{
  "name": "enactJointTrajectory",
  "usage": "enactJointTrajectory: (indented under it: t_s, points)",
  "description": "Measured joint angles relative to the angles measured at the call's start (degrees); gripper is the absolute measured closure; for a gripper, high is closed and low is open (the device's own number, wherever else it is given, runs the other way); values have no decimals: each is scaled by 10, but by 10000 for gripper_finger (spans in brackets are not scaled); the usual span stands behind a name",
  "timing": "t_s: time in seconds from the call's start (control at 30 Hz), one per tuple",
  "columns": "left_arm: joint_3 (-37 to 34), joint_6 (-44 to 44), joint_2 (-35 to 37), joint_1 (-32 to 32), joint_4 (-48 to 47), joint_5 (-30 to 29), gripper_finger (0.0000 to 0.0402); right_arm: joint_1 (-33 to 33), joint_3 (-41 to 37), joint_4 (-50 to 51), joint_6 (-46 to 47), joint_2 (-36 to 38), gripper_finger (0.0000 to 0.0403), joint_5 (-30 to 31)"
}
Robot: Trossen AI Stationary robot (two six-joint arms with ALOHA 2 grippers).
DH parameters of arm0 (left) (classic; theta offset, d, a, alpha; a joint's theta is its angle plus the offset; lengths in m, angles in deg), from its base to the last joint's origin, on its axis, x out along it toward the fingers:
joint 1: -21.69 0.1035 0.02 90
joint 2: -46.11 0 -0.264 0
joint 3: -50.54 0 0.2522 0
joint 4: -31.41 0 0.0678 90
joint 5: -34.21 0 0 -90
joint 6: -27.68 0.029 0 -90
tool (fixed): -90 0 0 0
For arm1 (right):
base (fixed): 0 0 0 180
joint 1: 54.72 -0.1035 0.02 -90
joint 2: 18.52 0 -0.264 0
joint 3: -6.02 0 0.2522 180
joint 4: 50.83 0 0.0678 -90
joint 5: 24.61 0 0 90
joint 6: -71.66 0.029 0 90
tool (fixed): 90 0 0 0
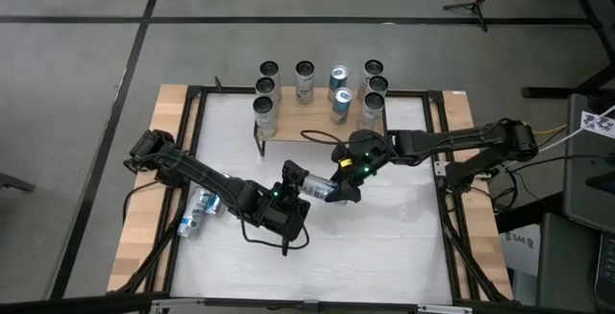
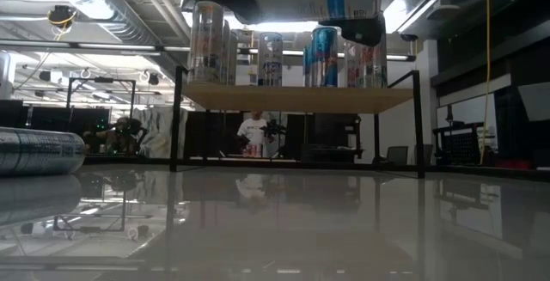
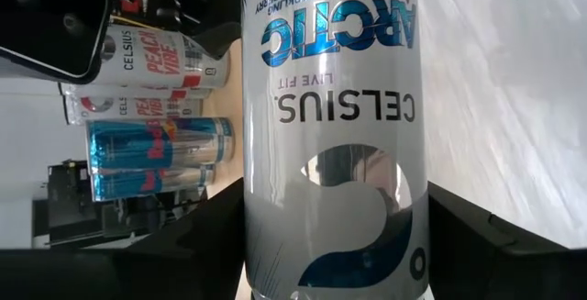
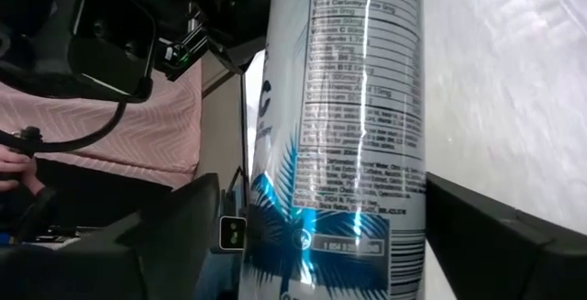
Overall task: Sort soda cans
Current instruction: Put the right white blue soda can on the shelf and align with other white blue soda cans
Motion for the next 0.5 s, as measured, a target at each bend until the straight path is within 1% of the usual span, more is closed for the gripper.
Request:
enactJointTrajectory:
  t_s: [0.33, 0.4, 0.5]
  points:
    - [0, 1, 0, 1, 0, -2, 156, 0, -1, 3, 0, 0, 145, 3]
    - [0, 1, 0, 1, 0, -2, 150, 0, -1, 2, 0, 0, 155, 3]
    - [0, 1, 0, 1, 0, 3, 135, 0, -1, 2, 0, 0, 156, 1]
